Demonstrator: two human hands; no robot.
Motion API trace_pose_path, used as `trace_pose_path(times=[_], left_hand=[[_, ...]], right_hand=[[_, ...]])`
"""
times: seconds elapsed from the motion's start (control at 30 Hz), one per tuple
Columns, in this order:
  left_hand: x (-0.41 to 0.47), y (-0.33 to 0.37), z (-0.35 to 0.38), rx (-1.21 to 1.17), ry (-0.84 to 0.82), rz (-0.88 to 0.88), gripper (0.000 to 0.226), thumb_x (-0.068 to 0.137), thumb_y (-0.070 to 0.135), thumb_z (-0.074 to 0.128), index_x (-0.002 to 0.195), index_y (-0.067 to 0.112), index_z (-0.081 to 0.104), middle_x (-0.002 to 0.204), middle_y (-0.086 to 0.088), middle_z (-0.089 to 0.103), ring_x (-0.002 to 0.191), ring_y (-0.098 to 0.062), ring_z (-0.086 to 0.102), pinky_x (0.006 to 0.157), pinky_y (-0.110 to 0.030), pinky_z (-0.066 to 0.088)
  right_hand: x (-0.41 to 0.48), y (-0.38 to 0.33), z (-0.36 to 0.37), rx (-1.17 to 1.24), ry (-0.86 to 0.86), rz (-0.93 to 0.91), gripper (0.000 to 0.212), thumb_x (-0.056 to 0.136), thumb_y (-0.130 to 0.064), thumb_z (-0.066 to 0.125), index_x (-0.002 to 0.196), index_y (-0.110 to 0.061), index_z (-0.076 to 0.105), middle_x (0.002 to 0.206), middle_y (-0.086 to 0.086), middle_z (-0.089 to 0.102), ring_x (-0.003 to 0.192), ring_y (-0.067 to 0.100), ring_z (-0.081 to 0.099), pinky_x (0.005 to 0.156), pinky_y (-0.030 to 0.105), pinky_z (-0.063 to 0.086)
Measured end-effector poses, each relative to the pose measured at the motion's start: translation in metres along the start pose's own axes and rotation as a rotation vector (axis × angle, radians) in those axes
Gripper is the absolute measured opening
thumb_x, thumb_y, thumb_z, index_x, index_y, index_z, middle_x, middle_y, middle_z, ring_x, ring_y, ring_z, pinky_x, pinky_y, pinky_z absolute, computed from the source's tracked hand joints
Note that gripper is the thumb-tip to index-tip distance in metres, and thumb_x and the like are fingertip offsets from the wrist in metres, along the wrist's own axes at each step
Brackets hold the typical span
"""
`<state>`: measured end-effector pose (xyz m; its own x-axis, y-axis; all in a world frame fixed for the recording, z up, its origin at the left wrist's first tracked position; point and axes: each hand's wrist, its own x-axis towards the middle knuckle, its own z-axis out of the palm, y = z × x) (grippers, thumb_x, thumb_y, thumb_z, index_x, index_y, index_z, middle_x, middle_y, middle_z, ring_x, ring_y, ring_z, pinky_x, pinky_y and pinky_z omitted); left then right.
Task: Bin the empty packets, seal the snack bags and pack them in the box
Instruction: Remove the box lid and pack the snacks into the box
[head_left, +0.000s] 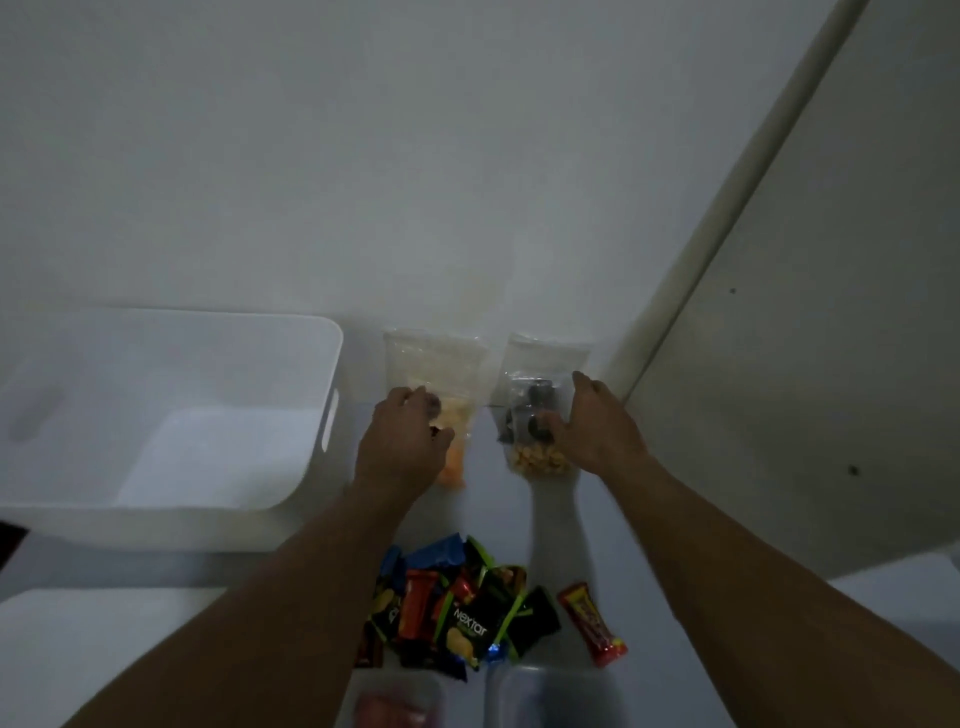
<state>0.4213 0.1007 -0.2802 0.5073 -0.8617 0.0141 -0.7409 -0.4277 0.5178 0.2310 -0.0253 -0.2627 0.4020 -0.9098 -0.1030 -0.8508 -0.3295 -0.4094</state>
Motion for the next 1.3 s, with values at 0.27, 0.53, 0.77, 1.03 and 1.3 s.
trace_pose_path(times=[0.27, 0.53, 0.77, 1.03, 1.3], left_hand=[[0.015, -0.009, 0.035, -0.201, 0.177, -0.261, 0.07, 0.08, 0.022, 0.076, 0.137, 0.018, 0.036, 0.127, -0.015, 0.051, 0.117, -0.036, 0.048, 0.093, -0.05, 0.048], [0.02, -0.012, 0.031, -0.304, 0.202, -0.295, 0.047, 0.084, 0.008, 0.067, 0.125, 0.02, 0.048, 0.094, -0.006, 0.059, 0.085, -0.025, 0.058, 0.065, -0.033, 0.046], [0.005, 0.002, 0.009, -0.361, 0.129, -0.082, 0.008, 0.089, 0.002, 0.048, 0.09, 0.003, 0.056, 0.074, -0.008, 0.062, 0.06, -0.012, 0.051, 0.053, -0.02, 0.041], [0.003, 0.028, -0.054, -0.317, 0.066, 0.061, 0.049, 0.088, -0.001, 0.046, 0.116, 0.033, 0.068, 0.098, -0.006, 0.066, 0.089, -0.021, 0.063, 0.085, -0.036, 0.053], [0.004, 0.04, -0.167, -0.326, 0.124, 0.182, 0.023, 0.094, 0.008, 0.057, 0.103, 0.018, 0.076, 0.094, -0.004, 0.07, 0.077, -0.013, 0.063, 0.072, -0.029, 0.054]], right_hand=[[0.021, 0.011, 0.034, 0.24, 0.116, 0.08, 0.064, 0.09, -0.022, 0.067, 0.143, -0.019, 0.032, 0.133, 0.014, 0.053, 0.117, 0.034, 0.056, 0.089, 0.038, 0.046], [0.021, 0.019, 0.033, 0.28, 0.08, -0.007, 0.066, 0.092, -0.008, 0.057, 0.146, -0.04, 0.035, 0.106, 0.004, 0.055, 0.092, 0.023, 0.059, 0.075, 0.026, 0.042], [0.005, 0.023, 0.012, 0.236, 0.014, -0.139, 0.043, 0.092, -0.004, 0.052, 0.13, -0.021, 0.06, 0.117, 0.013, 0.062, 0.106, 0.028, 0.061, 0.082, 0.024, 0.044], [-0.024, -0.007, -0.043, 0.275, 0.066, -0.165, 0.047, 0.093, -0.006, 0.046, 0.127, -0.037, 0.054, 0.082, 0.003, 0.064, 0.069, 0.024, 0.061, 0.064, 0.033, 0.054], [-0.047, -0.081, -0.117, 0.266, 0.167, -0.301, 0.049, 0.096, -0.006, 0.05, 0.135, -0.035, 0.057, 0.089, -0.002, 0.066, 0.068, 0.01, 0.062, 0.073, 0.023, 0.052]])
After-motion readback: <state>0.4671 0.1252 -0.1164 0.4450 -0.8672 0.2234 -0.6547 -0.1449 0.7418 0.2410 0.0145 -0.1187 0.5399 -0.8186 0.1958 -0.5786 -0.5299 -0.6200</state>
